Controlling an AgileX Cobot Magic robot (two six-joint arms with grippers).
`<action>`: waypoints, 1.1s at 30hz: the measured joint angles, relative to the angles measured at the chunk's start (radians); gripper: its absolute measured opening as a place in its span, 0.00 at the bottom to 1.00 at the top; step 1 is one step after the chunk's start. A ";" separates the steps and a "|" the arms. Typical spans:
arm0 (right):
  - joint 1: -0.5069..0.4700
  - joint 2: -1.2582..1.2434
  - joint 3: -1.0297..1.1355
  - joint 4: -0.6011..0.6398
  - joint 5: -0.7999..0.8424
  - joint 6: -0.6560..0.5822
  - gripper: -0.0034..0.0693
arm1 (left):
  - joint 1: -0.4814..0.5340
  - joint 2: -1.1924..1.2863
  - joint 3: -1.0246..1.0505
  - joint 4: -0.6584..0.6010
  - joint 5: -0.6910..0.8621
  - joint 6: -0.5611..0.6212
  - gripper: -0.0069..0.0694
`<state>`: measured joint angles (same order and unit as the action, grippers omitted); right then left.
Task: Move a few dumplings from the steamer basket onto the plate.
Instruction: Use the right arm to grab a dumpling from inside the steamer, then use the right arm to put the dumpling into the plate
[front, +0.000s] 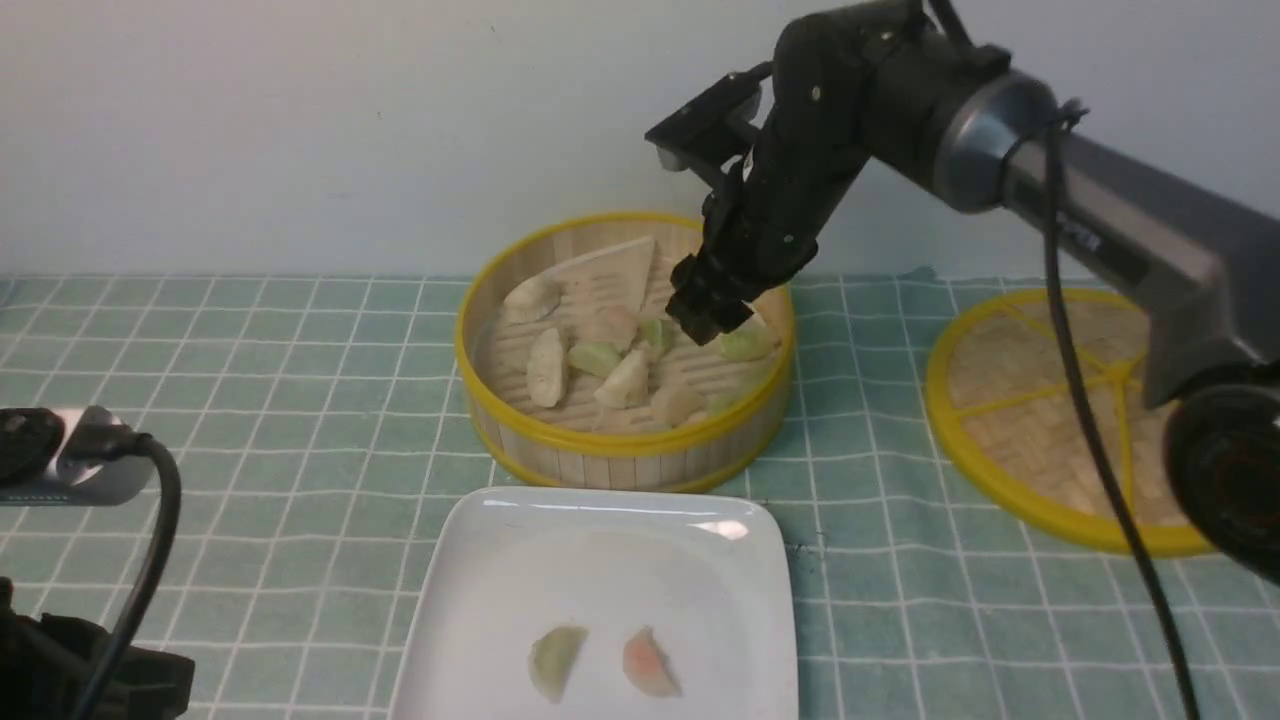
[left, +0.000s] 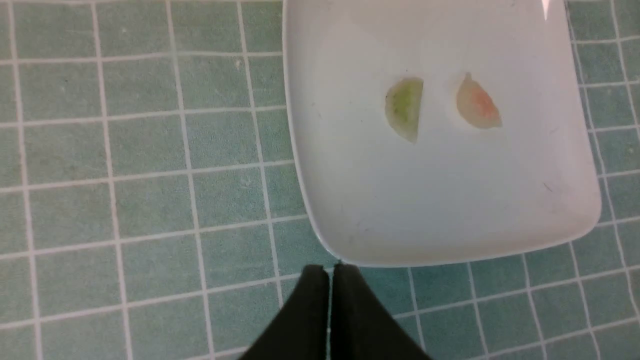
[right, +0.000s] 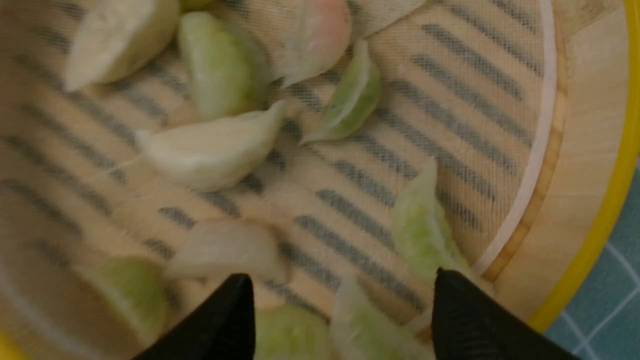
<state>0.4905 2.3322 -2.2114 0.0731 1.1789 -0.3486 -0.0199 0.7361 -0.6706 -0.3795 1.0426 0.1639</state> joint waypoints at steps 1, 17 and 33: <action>0.000 0.037 -0.027 -0.021 -0.022 0.001 0.68 | 0.000 0.000 -0.001 0.000 0.000 0.003 0.08; 0.008 0.143 -0.074 -0.173 -0.078 0.243 0.30 | 0.000 0.000 -0.001 -0.001 -0.001 0.010 0.08; 0.049 -0.347 0.279 0.207 0.061 0.207 0.30 | 0.000 0.000 -0.001 -0.002 -0.028 0.044 0.08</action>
<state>0.5392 1.9849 -1.9320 0.2797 1.2397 -0.1417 -0.0199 0.7361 -0.6716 -0.3814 1.0142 0.2078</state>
